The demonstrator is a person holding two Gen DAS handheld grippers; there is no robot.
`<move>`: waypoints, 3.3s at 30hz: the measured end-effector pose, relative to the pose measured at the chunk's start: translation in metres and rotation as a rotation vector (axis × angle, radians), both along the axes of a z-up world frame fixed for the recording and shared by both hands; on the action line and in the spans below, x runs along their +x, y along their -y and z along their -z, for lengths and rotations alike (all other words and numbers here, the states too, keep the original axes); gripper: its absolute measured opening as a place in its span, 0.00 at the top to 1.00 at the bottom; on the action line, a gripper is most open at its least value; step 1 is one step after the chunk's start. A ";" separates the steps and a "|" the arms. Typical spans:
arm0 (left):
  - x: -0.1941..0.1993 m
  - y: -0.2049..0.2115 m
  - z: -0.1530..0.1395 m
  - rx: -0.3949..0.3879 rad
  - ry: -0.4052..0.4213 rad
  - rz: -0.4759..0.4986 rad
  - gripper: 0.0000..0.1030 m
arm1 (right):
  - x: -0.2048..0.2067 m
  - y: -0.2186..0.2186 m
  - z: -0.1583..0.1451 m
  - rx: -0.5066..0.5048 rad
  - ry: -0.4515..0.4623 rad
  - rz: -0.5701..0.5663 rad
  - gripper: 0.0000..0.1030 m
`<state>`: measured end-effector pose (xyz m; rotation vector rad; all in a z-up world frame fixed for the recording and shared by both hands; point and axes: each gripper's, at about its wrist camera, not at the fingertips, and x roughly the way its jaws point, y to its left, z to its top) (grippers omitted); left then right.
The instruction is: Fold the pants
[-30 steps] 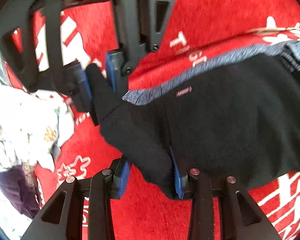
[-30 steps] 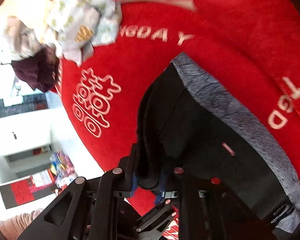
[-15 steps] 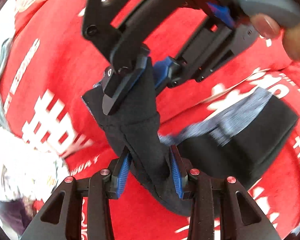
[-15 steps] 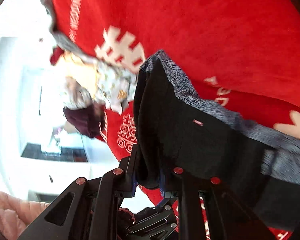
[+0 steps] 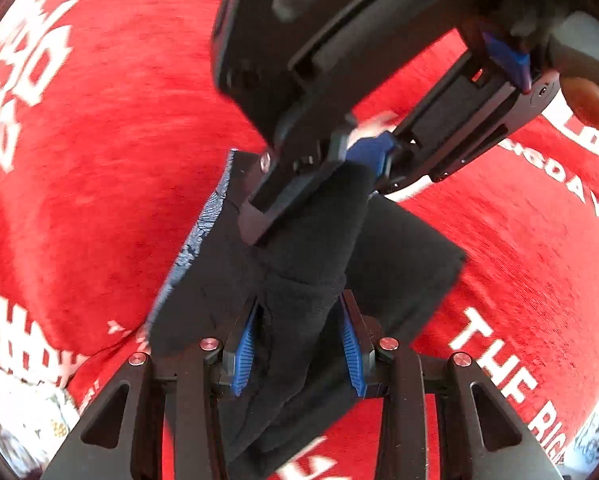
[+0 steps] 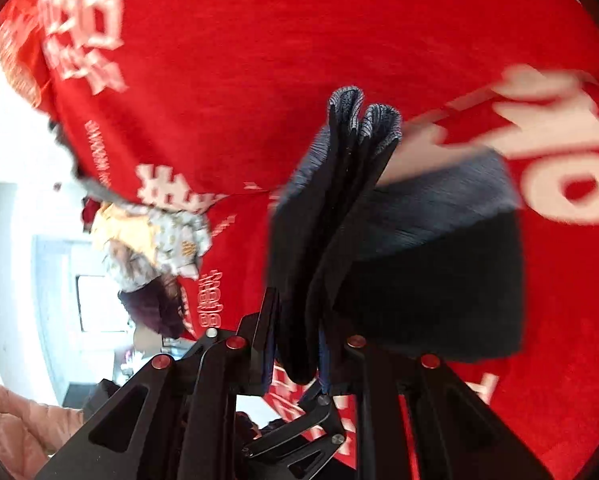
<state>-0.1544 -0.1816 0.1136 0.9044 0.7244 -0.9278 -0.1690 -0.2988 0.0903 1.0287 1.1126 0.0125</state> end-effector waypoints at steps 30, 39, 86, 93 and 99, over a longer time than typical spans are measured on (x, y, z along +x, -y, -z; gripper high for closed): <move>0.136 -0.113 0.019 0.110 -0.463 -0.540 0.12 | -0.026 -0.020 -0.007 -0.432 -0.243 0.022 0.69; 0.153 -0.134 0.041 0.134 -0.598 -0.629 0.00 | -0.032 -0.038 0.032 -0.446 -0.352 0.006 0.70; 0.192 -0.121 0.076 0.118 -0.670 -0.687 0.00 | 0.059 0.037 0.038 -0.452 -0.279 -0.038 0.93; 0.190 -0.117 0.079 0.124 -0.680 -0.686 0.00 | 0.040 0.029 0.054 -0.526 -0.414 -0.079 0.97; 0.195 -0.112 0.082 0.138 -0.698 -0.676 0.00 | 0.001 0.027 0.037 -0.424 -0.375 0.011 0.94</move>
